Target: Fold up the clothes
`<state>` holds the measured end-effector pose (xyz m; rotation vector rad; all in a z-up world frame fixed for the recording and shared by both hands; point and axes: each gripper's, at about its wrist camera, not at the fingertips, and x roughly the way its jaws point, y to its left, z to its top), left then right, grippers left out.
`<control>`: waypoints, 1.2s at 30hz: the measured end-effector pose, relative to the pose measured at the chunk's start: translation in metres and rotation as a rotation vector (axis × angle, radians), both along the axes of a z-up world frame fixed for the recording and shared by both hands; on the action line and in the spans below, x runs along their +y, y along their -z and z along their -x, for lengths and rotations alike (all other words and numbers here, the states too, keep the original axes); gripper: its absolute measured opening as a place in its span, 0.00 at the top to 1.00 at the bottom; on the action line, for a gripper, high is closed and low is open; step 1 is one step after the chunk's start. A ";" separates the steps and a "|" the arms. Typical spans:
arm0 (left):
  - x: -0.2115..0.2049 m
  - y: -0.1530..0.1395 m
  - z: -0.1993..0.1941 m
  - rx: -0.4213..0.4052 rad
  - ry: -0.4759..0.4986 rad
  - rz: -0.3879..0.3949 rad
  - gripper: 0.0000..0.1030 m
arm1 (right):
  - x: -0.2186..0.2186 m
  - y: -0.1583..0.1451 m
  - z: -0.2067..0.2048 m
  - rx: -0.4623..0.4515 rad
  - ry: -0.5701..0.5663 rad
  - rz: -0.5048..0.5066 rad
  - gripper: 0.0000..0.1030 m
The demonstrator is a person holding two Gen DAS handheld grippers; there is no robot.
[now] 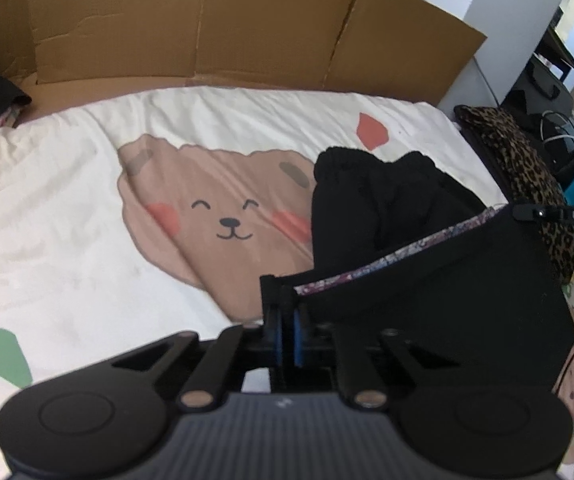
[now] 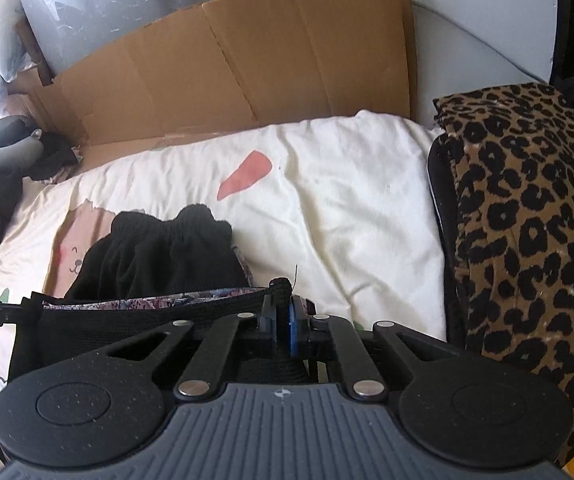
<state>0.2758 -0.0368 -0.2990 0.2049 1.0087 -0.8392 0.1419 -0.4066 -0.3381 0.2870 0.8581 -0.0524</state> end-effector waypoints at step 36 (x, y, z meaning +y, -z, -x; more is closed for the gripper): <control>-0.017 0.021 -0.011 -0.010 -0.089 -0.057 0.93 | -0.004 0.020 -0.012 0.055 -0.010 -0.001 0.94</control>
